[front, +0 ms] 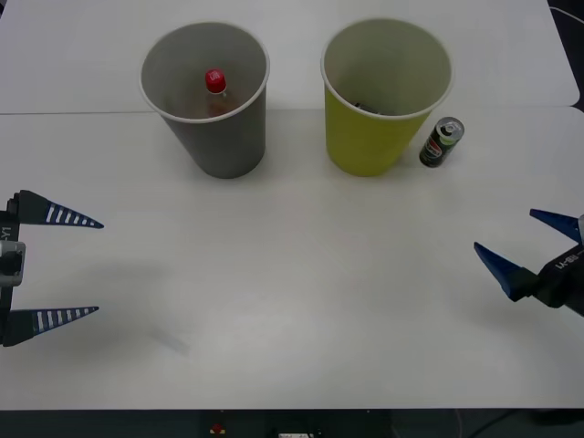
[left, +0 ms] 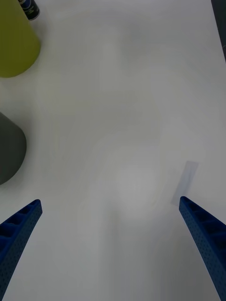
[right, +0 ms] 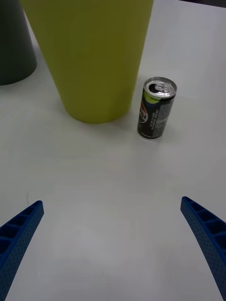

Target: Put the can into the green bin and the plastic bottle into the gray bin

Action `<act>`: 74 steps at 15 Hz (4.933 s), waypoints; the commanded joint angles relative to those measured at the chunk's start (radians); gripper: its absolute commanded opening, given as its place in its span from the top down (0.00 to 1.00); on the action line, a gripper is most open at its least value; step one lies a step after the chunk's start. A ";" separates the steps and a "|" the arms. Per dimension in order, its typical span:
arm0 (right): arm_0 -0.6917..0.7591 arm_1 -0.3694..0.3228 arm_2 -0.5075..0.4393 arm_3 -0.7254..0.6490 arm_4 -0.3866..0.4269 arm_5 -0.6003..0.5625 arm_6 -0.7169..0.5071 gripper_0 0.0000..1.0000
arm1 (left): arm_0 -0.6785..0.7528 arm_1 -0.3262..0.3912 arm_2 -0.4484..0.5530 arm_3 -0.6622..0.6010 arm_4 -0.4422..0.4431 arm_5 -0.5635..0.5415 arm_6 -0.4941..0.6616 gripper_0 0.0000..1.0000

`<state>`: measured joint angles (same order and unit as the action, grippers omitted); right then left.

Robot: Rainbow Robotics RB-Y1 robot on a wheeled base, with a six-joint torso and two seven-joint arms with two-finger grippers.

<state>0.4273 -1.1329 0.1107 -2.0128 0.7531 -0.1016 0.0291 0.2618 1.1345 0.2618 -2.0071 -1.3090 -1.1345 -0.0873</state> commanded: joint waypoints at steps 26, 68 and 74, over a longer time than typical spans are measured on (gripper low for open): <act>-0.633 0.328 0.597 0.602 0.983 0.648 -1.031 0.00 | 0.000 0.000 0.000 0.000 0.000 0.000 0.000 0.00; -1.035 0.594 0.595 1.148 0.865 0.599 -1.008 1.00 | 0.000 0.000 0.000 0.000 0.000 0.000 0.000 0.00; -1.016 0.558 0.595 1.122 0.913 0.583 -1.015 1.00 | 0.000 0.000 0.000 0.000 0.000 0.000 0.000 0.00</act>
<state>-0.5955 -0.5662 0.7056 -0.8796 1.6578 0.4848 -0.9856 0.2618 1.1345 0.2618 -2.0071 -1.3090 -1.1345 -0.0873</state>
